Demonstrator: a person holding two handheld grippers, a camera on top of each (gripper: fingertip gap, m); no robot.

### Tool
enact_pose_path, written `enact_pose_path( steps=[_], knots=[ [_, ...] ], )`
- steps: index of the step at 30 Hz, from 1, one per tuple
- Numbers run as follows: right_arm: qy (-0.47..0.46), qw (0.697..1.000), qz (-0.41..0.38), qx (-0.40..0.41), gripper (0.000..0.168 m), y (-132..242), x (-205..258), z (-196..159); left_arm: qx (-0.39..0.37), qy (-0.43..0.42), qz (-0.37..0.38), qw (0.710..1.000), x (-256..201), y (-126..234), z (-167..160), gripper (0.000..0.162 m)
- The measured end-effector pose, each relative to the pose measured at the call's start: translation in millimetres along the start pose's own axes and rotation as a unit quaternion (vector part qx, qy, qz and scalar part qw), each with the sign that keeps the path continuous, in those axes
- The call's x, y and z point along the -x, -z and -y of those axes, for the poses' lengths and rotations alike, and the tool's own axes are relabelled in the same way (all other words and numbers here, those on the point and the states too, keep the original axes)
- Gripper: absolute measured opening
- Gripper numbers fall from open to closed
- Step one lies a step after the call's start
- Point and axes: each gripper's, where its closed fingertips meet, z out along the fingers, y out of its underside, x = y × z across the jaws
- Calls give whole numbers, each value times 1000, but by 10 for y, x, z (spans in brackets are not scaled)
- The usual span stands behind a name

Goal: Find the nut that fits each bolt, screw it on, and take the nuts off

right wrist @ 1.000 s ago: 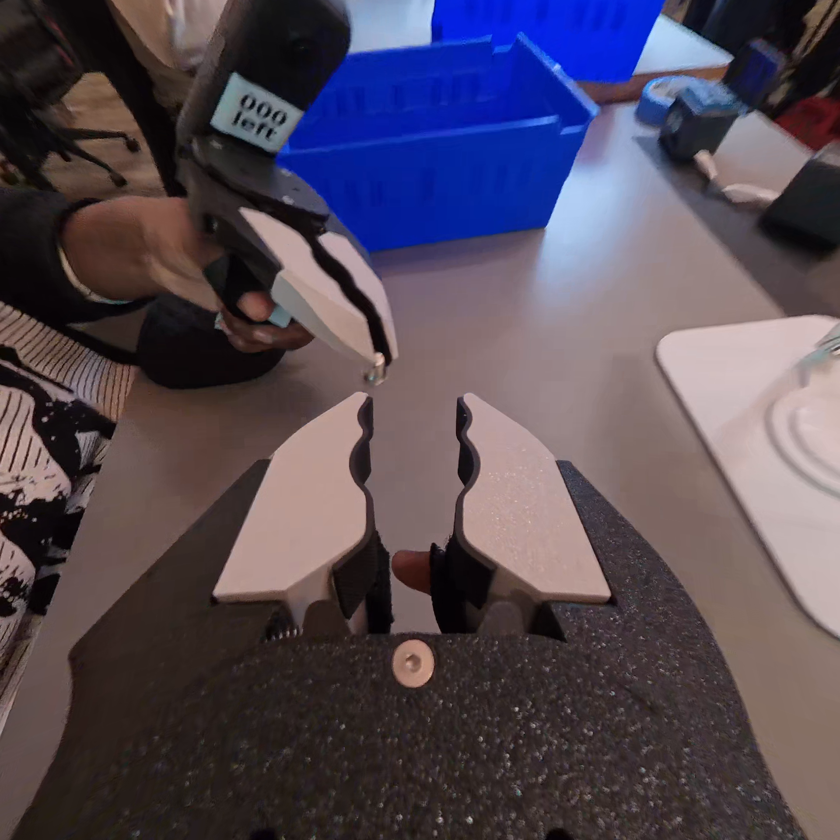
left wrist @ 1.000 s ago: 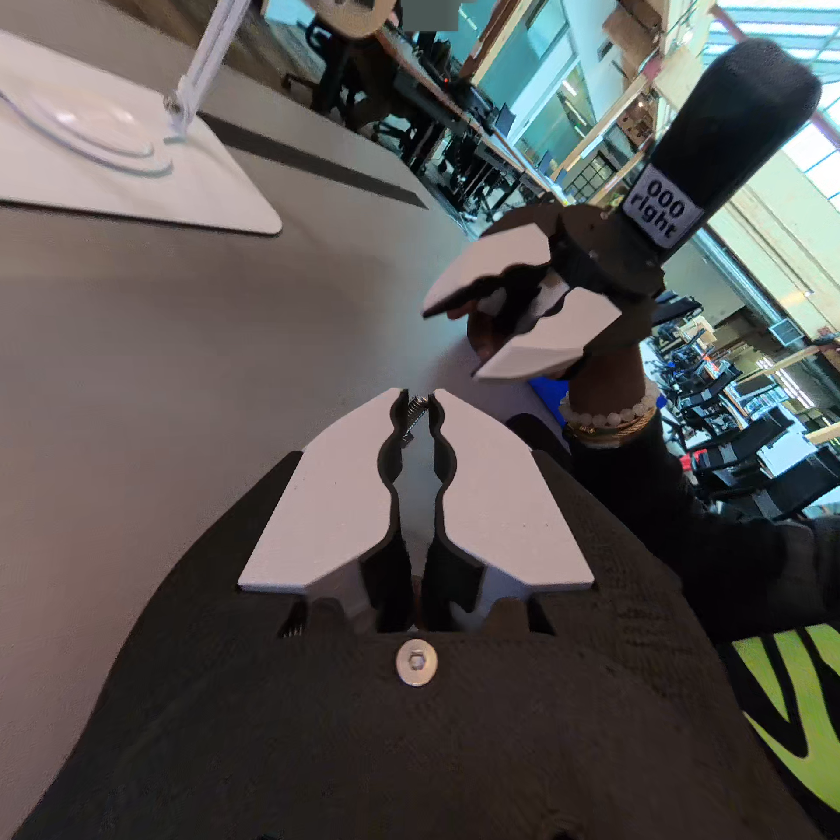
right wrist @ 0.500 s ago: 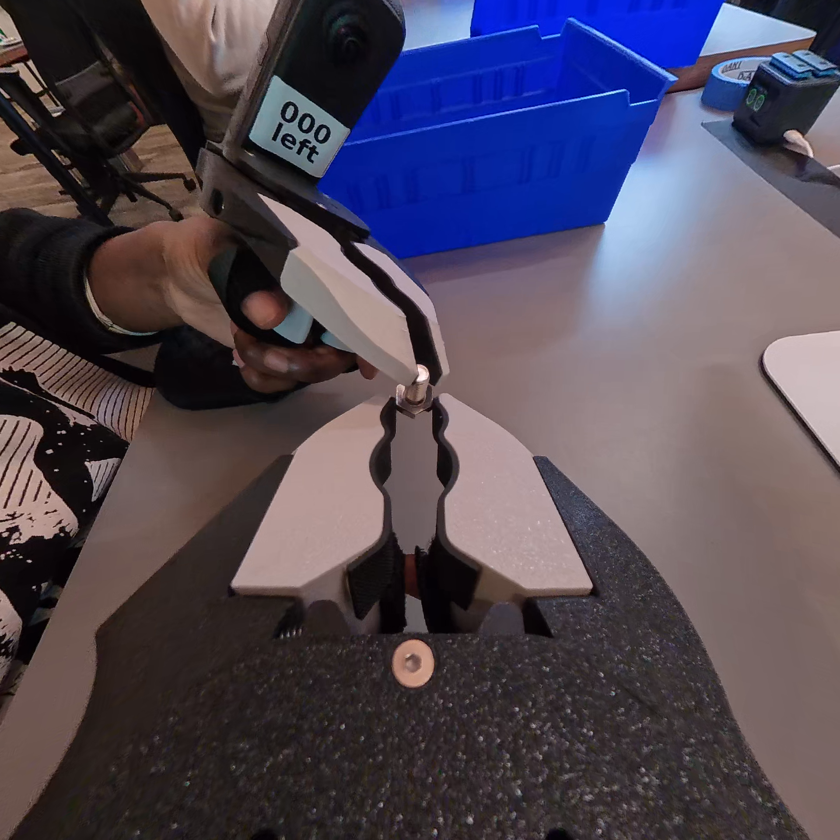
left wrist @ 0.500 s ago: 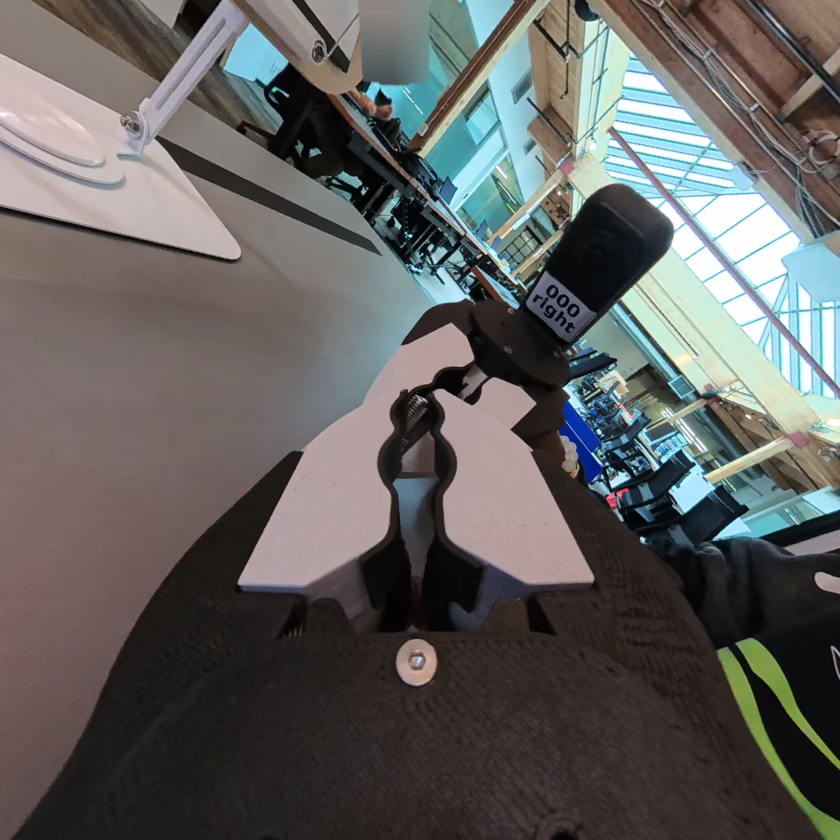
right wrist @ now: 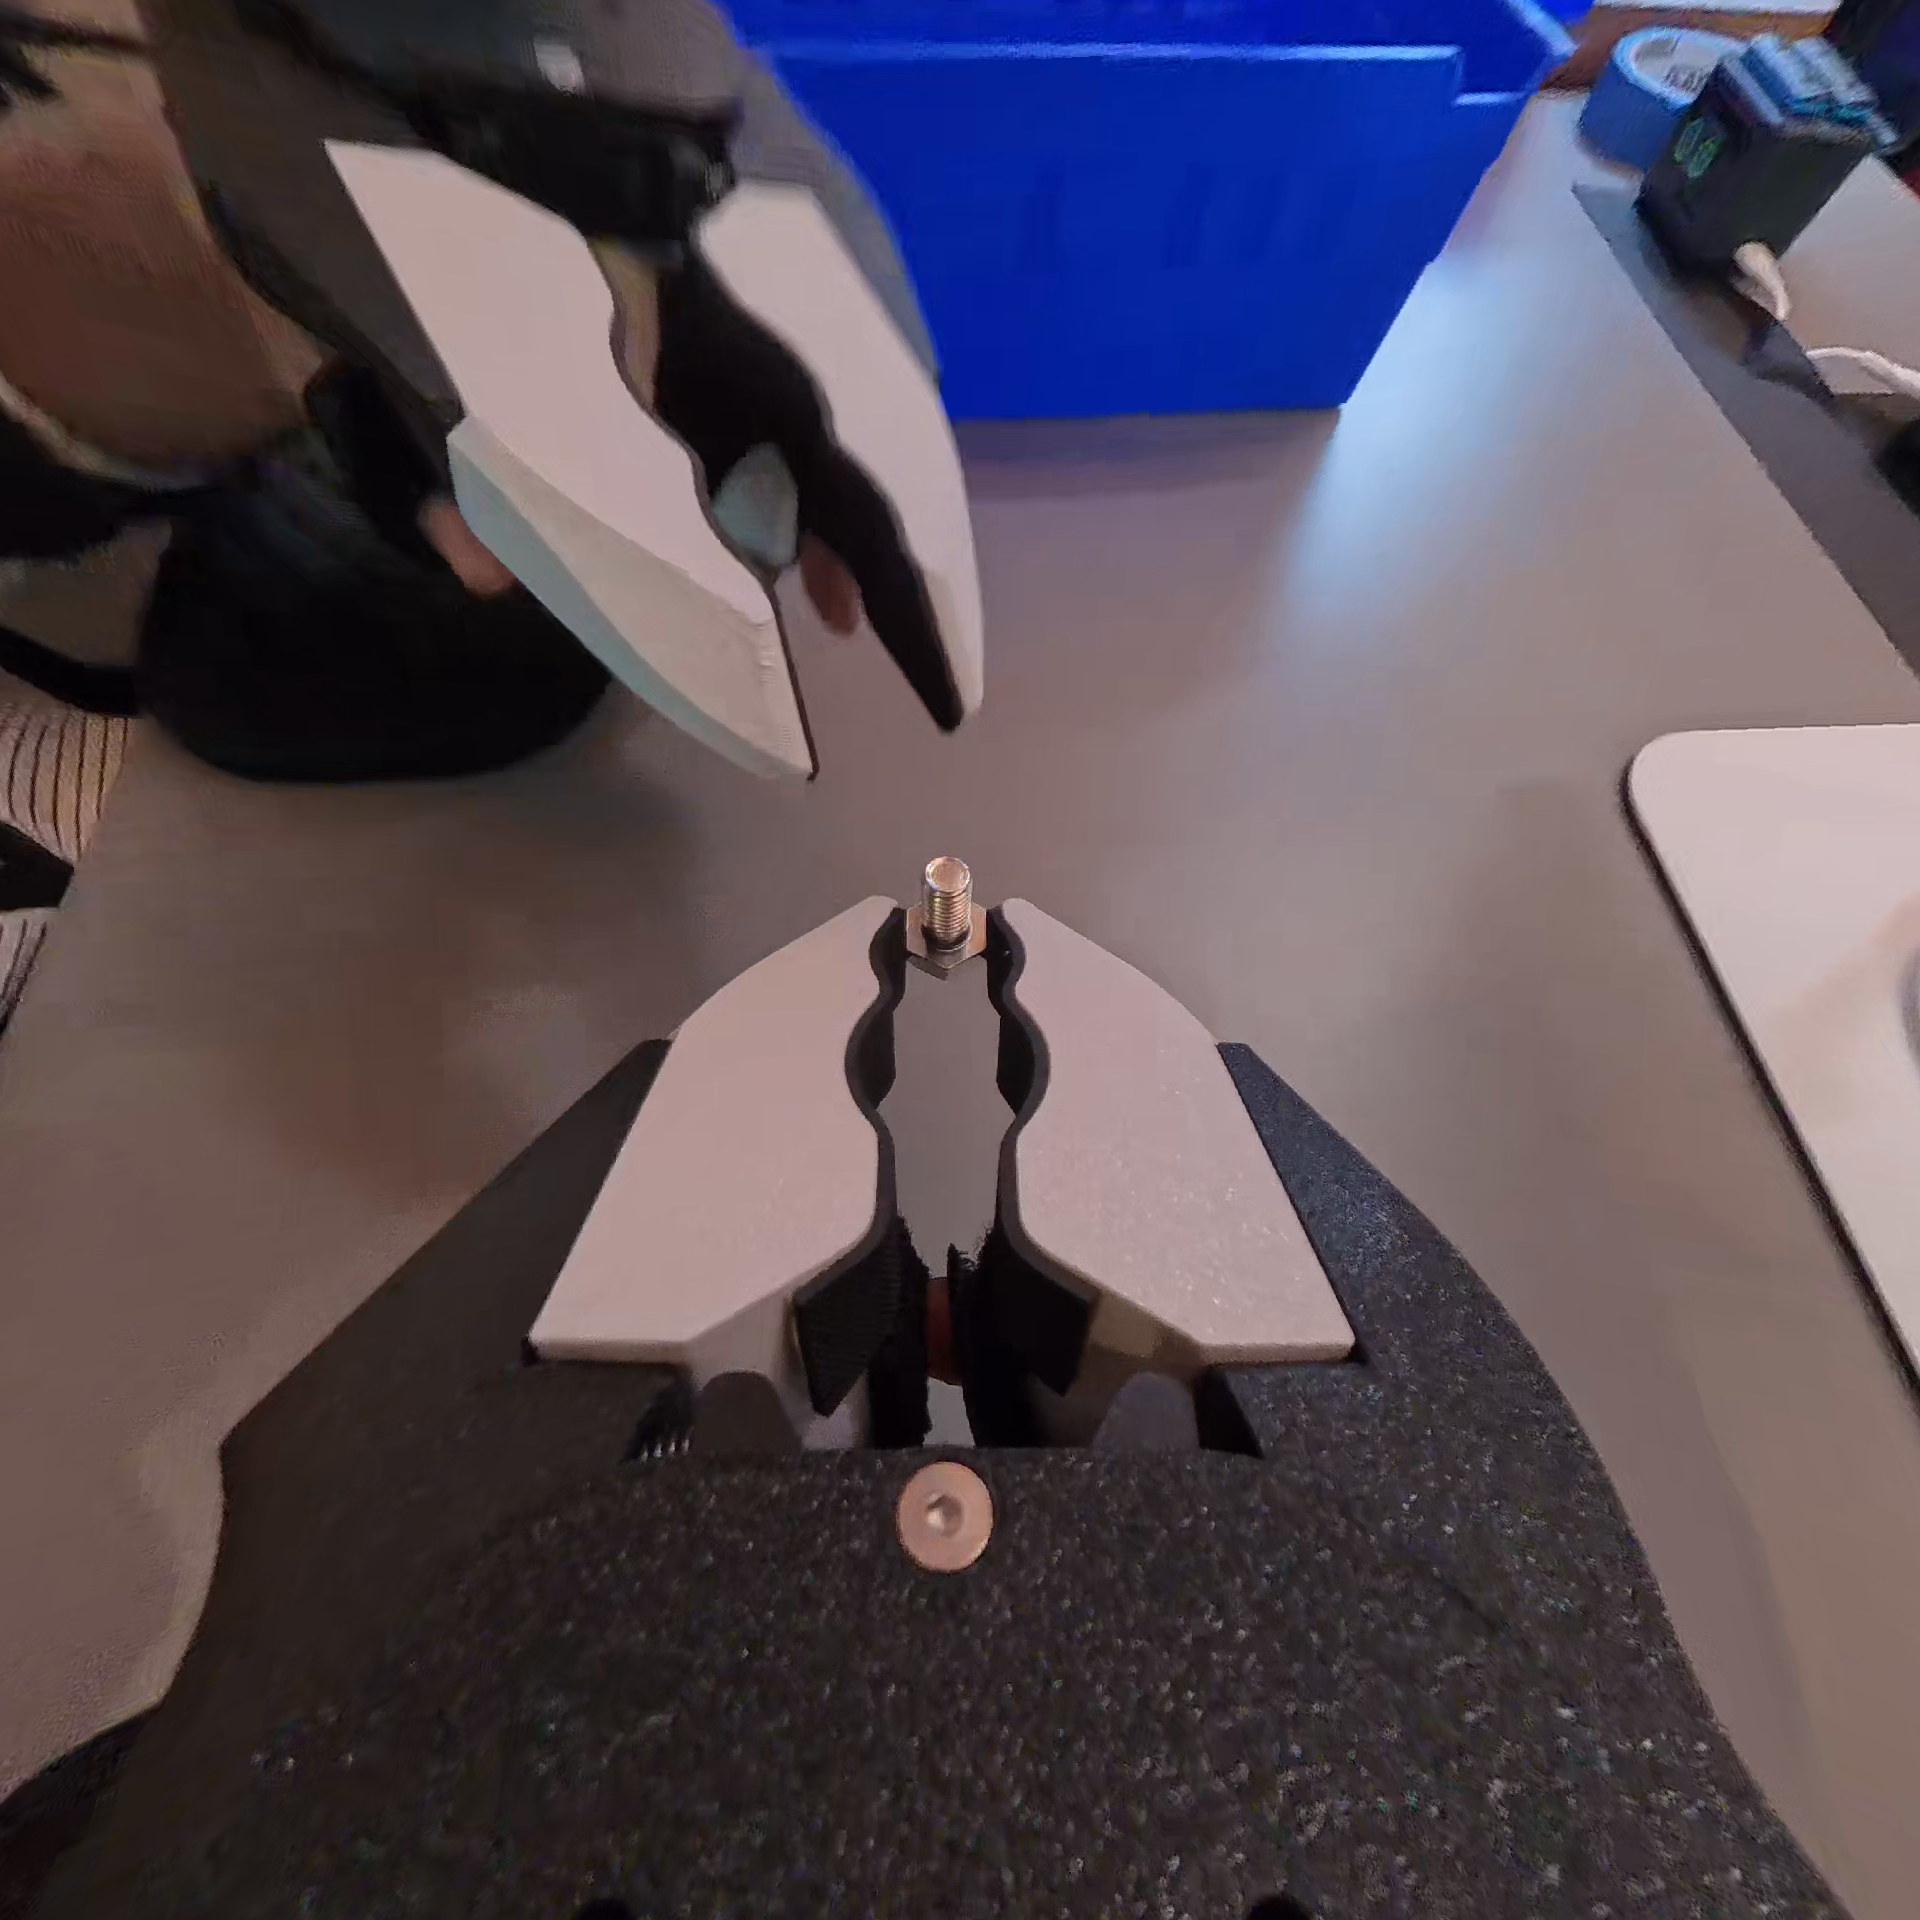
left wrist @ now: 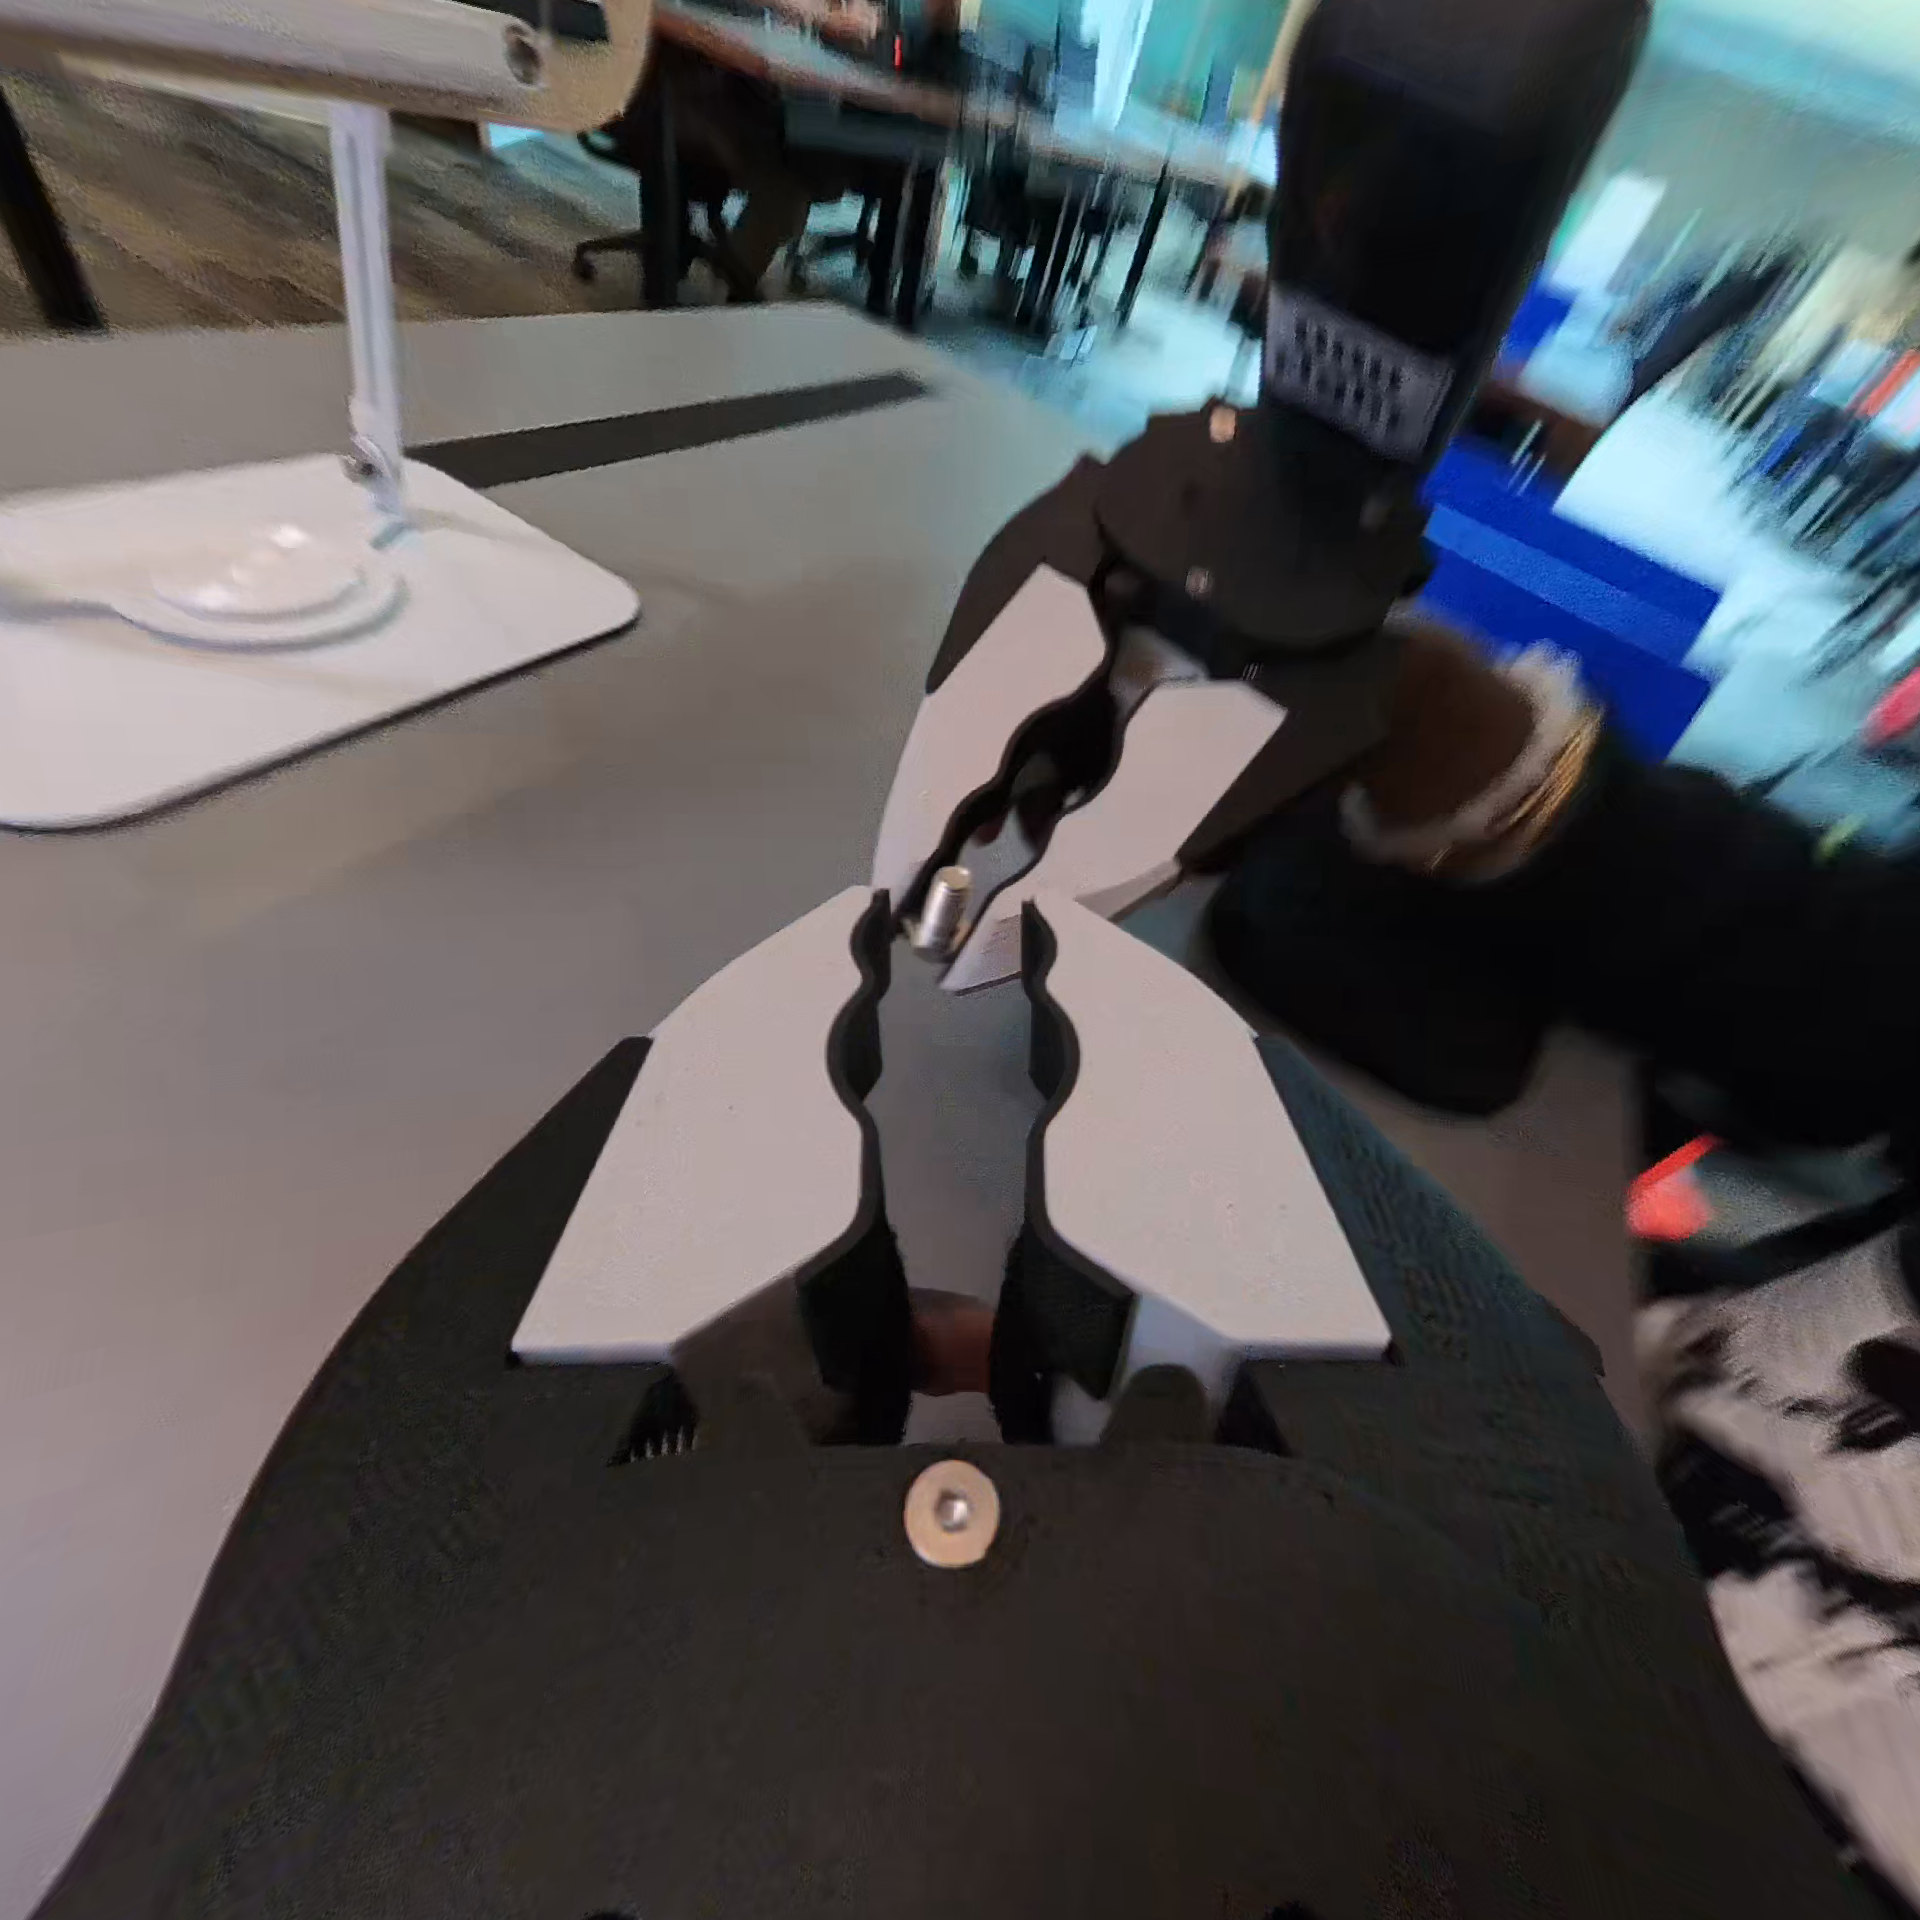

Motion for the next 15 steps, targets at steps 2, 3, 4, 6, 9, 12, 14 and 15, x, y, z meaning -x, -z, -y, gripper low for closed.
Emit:
enact_pose_path(
  steps=[2,3,4,6,9,12,14,15],
  knots=[
    [5,1000,16,8,15,-39,63,-23,43,-87,25,995,34,24,-35,24],
    [7,1000,21,12,15,-54,84,-32,62,-108,26,992,36,20,-43,24],
    [11,1000,23,16,15,-65,97,-41,79,-117,18,990,22,6,-55,22],
    [19,999,23,21,15,-79,115,-51,129,-118,-18,984,-53,-35,-149,19],
    [22,999,28,23,15,-91,136,-56,186,-121,-25,975,-38,-90,-269,16],
    [25,999,31,32,15,-101,144,-95,200,-117,-39,972,-60,-127,-283,12],
    [27,998,37,31,15,-107,163,-98,208,-121,-41,970,-48,-134,-293,11],
    [29,998,39,32,15,-109,174,-100,211,-121,-48,969,-60,-132,-300,9]
  ],
)
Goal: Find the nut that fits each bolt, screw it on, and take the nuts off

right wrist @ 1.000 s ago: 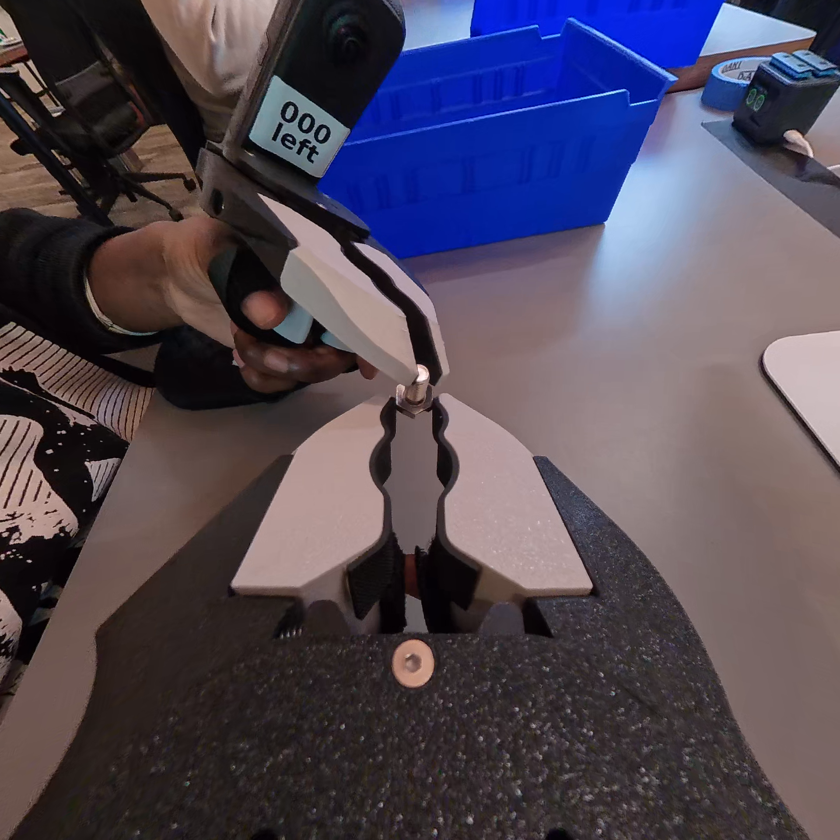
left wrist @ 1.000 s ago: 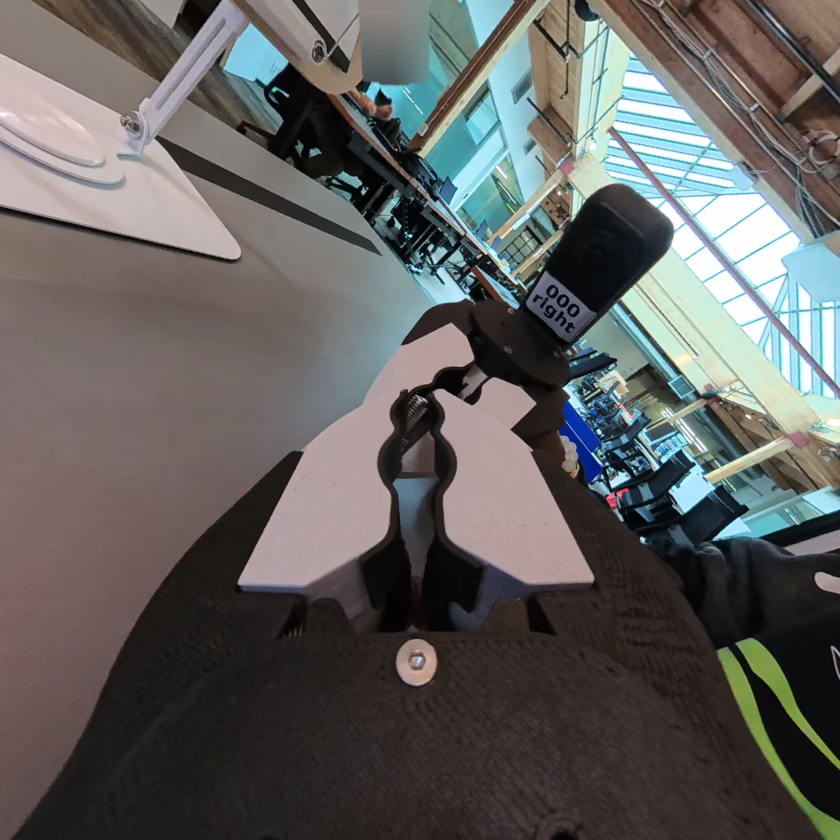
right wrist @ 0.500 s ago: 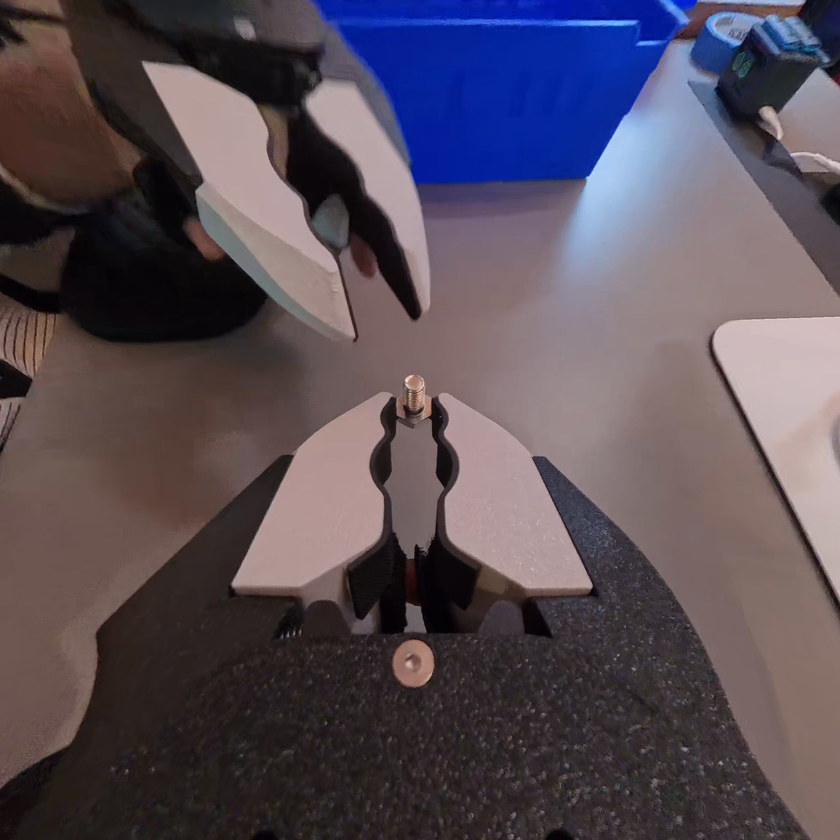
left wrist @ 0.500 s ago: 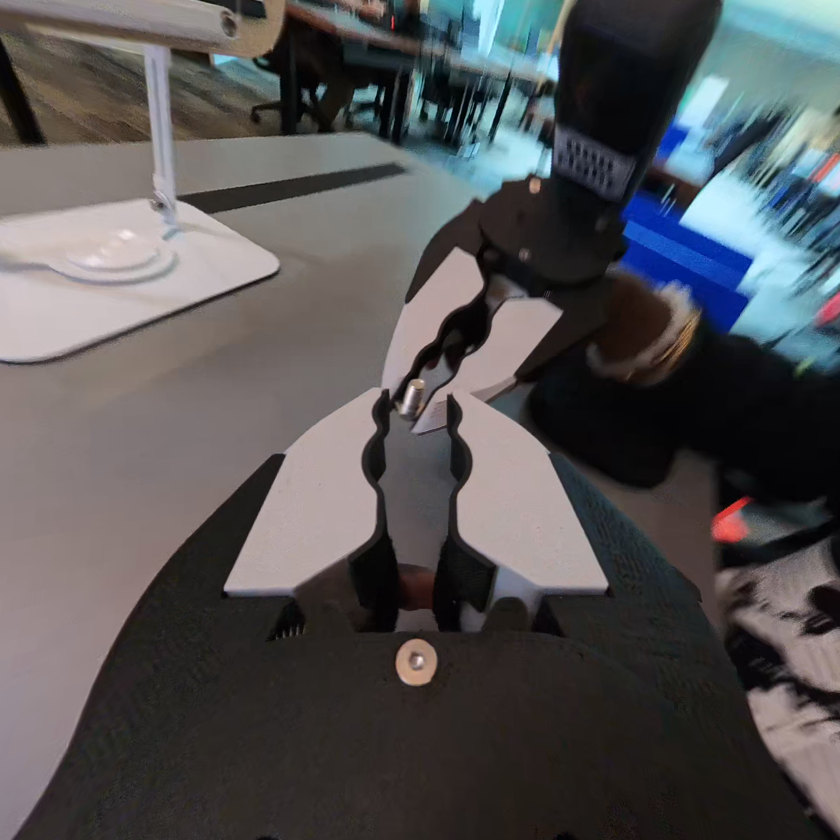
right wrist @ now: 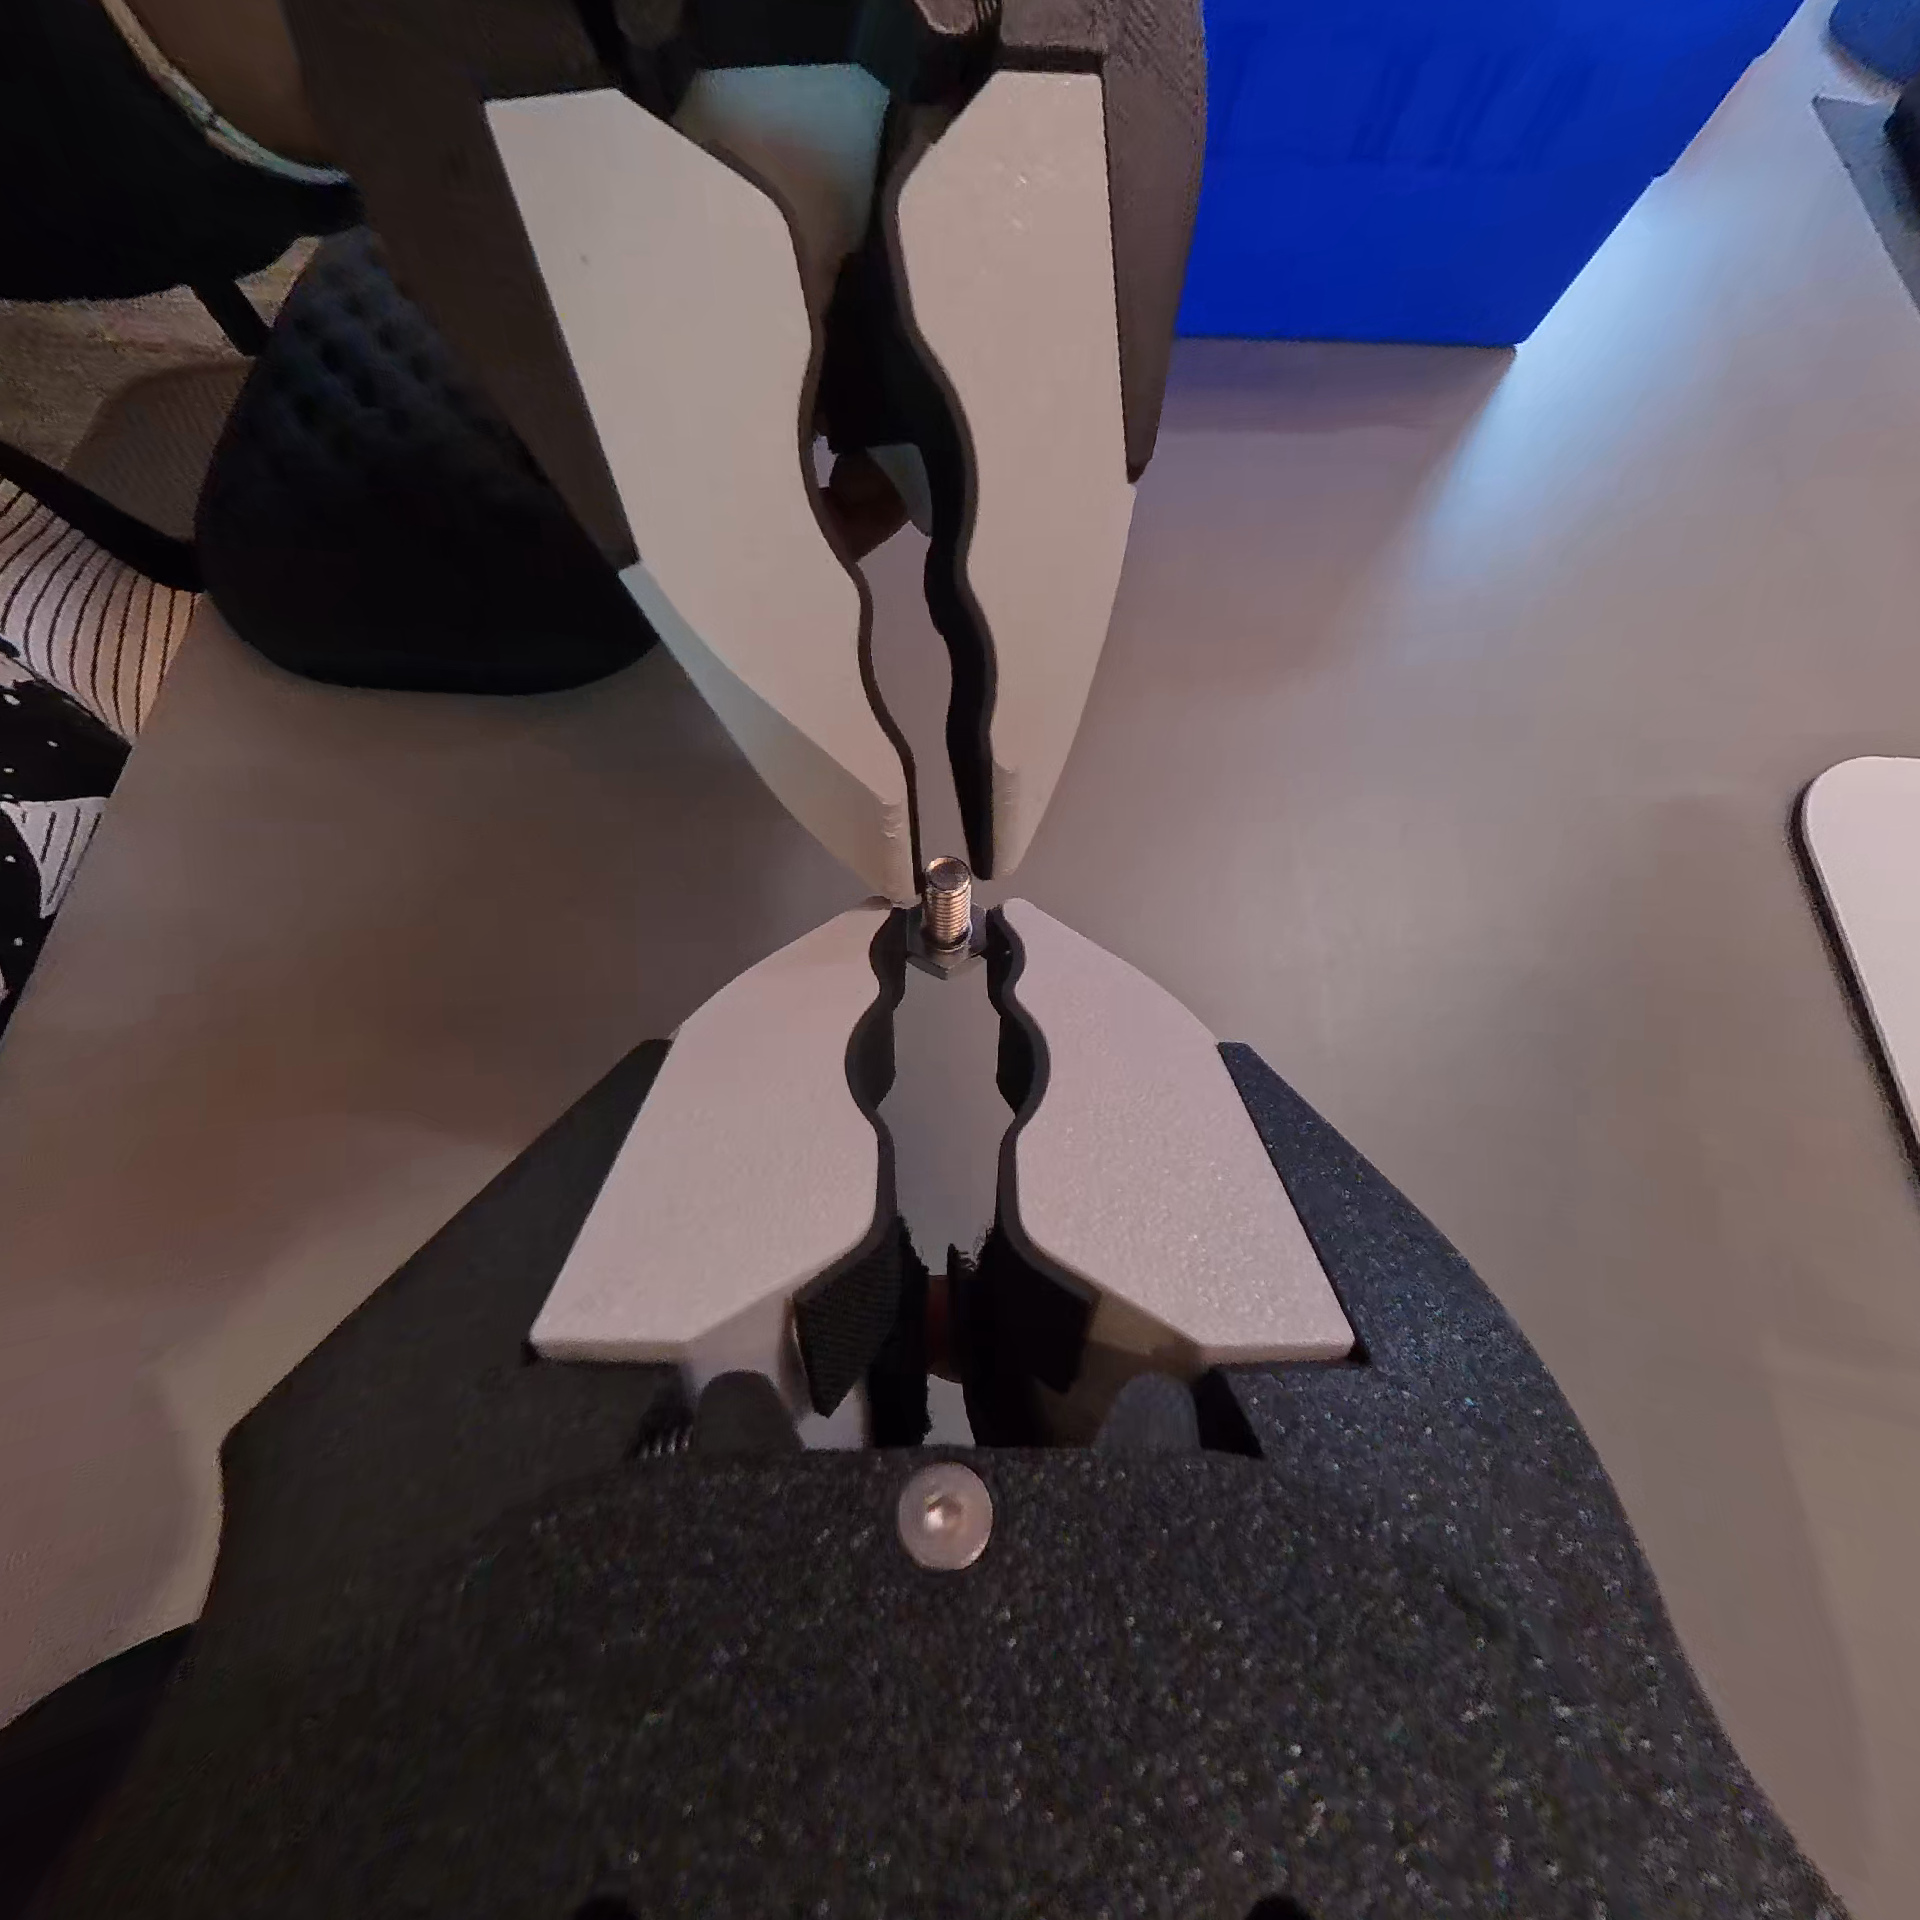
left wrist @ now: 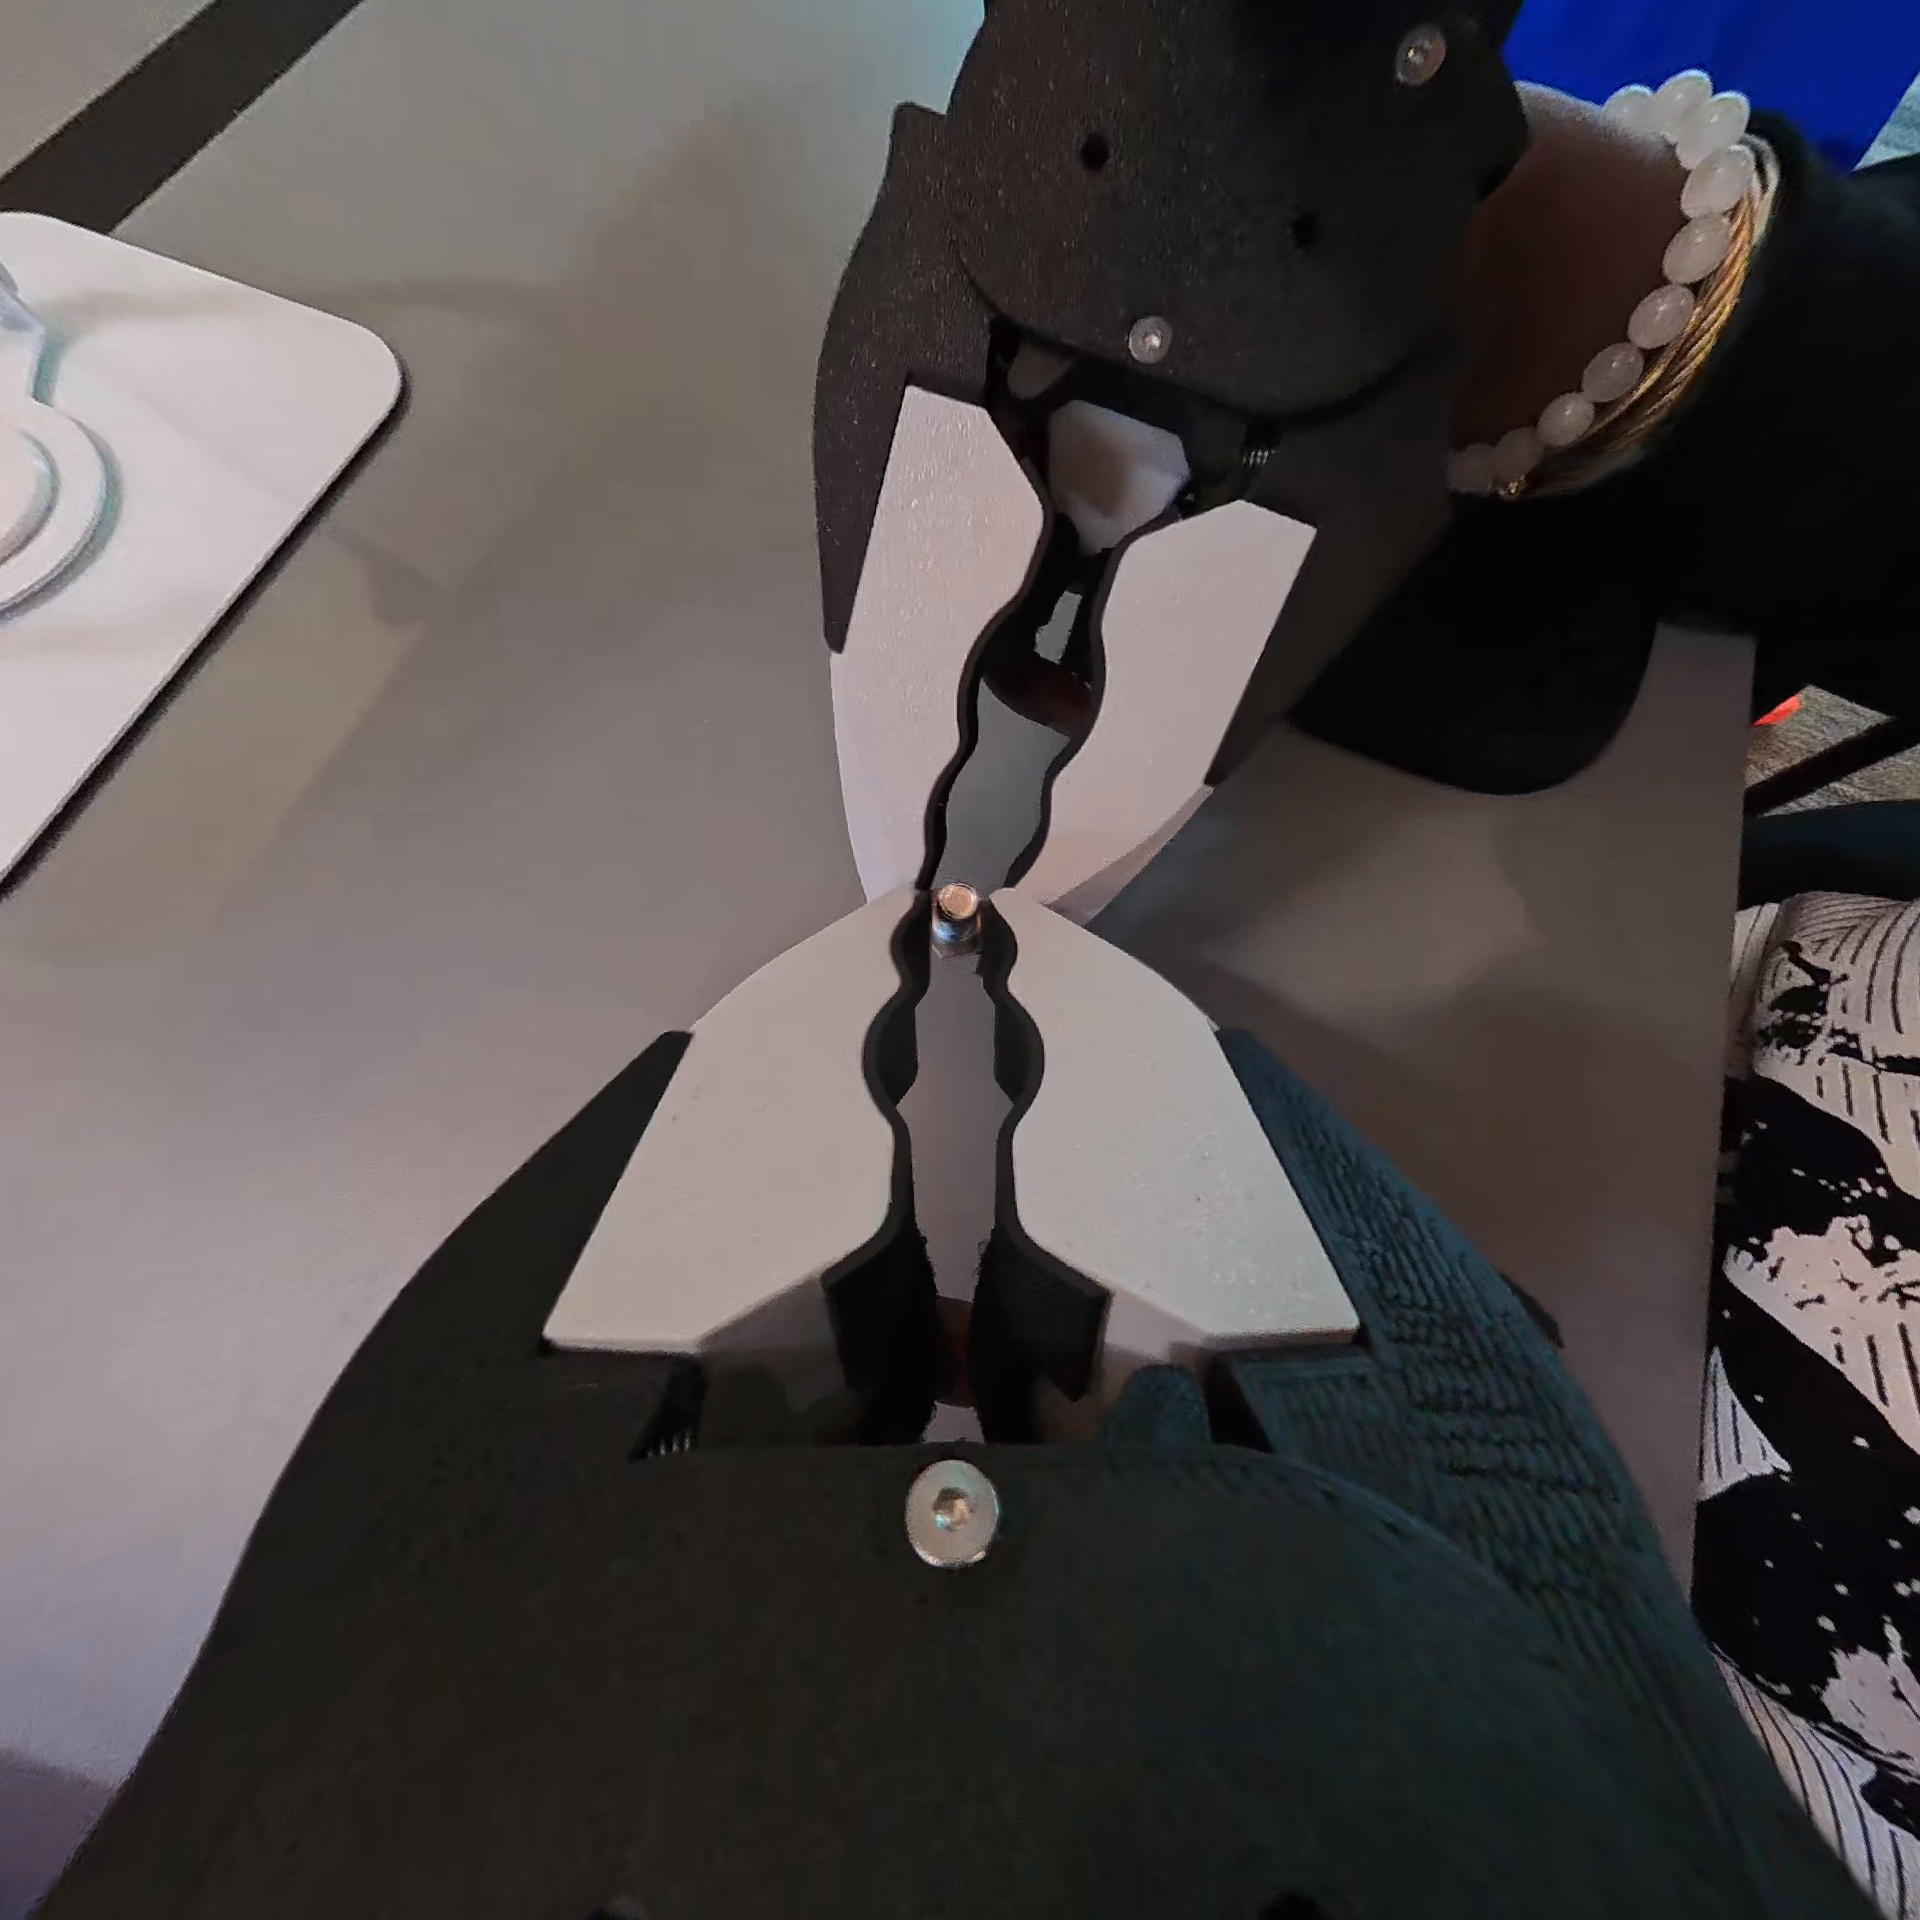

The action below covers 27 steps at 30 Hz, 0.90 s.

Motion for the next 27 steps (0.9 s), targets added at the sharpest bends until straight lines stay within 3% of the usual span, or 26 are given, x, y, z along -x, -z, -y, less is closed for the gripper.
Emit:
enact_pose_path(
  steps=[7,11,13,23,27],
  knots=[
    [-13,1000,16,4,15,-31,40,-31,23,-31,-10,999,-32,-10,-60,8],
    [-33,998,7,44,45,4,-34,-209,72,-52,36,995,117,22,-222,8],
    [-35,997,-4,65,52,14,-80,-308,88,-44,37,994,148,15,-298,8],
    [-32,997,0,64,57,46,-76,-329,156,-24,41,987,235,-3,-617,8],
    [-19,998,-18,63,73,149,-99,-337,156,-19,33,987,214,-8,-643,8]
  ],
)
